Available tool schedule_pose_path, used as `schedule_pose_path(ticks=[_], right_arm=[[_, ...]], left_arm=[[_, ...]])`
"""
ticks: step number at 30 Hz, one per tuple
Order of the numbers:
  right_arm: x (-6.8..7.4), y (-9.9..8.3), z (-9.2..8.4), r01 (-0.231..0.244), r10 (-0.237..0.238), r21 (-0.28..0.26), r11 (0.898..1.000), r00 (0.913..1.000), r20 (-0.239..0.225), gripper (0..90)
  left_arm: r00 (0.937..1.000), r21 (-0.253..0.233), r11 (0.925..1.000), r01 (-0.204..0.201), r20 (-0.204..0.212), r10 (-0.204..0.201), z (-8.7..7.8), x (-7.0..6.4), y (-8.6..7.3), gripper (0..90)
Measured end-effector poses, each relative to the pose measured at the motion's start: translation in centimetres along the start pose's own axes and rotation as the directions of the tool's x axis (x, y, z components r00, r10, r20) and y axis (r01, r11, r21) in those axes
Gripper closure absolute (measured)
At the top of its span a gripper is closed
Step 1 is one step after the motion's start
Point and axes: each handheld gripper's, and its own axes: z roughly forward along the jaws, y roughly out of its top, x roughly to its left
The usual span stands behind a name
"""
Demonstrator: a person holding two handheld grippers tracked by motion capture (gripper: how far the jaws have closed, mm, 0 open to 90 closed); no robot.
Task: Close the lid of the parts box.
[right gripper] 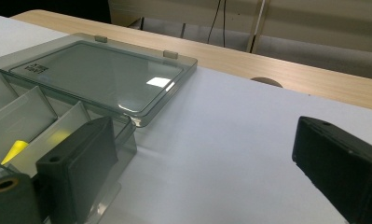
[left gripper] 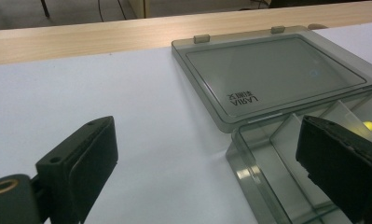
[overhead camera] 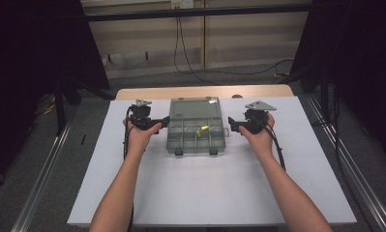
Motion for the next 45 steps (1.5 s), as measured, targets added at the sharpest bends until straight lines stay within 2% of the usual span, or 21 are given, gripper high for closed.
schedule_pose_path(ticks=[7,11,17,19,22,28,33,38,41,42,45], right_arm=[[0.4,0.4,0.8,-0.008,0.008,0.000,1.000,1.0000,-0.004,6.1],[0.3,0.4,1.3,-0.018,0.018,0.014,1.000,0.9998,-0.011,7.5],[0.0,0.6,2.0,-0.039,0.040,0.037,0.999,0.9991,-0.012,17.9],[-0.2,0.7,2.1,-0.060,0.061,0.032,0.998,0.9981,-0.010,23.0],[-0.5,0.7,2.4,-0.090,0.090,0.040,0.995,0.9960,0.007,26.0],[-0.2,1.0,3.3,-0.076,0.076,0.063,0.995,0.9971,0.007,28.8],[-0.1,1.2,4.0,-0.092,0.091,0.062,0.994,0.9957,0.013,35.7],[0.4,1.6,4.8,-0.092,0.092,0.080,0.993,0.9957,-0.001,53.9],[0.4,1.6,5.3,-0.101,0.101,0.101,0.990,0.9948,0.014,63.7],[0.4,1.6,5.5,-0.113,0.113,0.107,0.988,0.9936,0.008,66.4],[0.6,1.6,6.0,-0.111,0.111,0.132,0.985,0.9938,0.006,76.3]], left_arm=[[0.9989,0.004,0.9998,0.021,-0.041,-0.021,0.7,0.3,-0.1,7.4],[0.9983,0.011,0.9999,0.011,-0.057,-0.011,1.2,0.1,0.2,7.7],[0.9971,0.024,0.9996,0.014,-0.075,-0.012,1.8,0.0,0.5,11.8],[0.9968,0.021,0.9996,0.017,-0.079,-0.016,2.0,0.1,0.5,13.2],[0.9960,0.021,0.9996,0.019,-0.088,-0.017,2.2,0.3,0.5,18.8],[0.9953,0.014,0.9997,0.018,-0.095,-0.017,2.6,0.5,0.6,24.3],[0.9955,0.017,0.9997,0.019,-0.093,-0.017,3.0,0.6,1.2,29.8],[0.9930,0.032,0.9990,0.030,-0.115,-0.026,3.6,0.7,1.3,48.1],[0.9917,0.037,0.9987,0.034,-0.125,-0.029,4.2,0.8,1.1,57.1],[0.9924,0.037,0.9987,0.035,-0.119,-0.030,4.3,0.9,1.1,61.9],[0.9933,0.046,0.9979,0.045,-0.108,-0.040,4.8,1.0,1.2,71.5]])
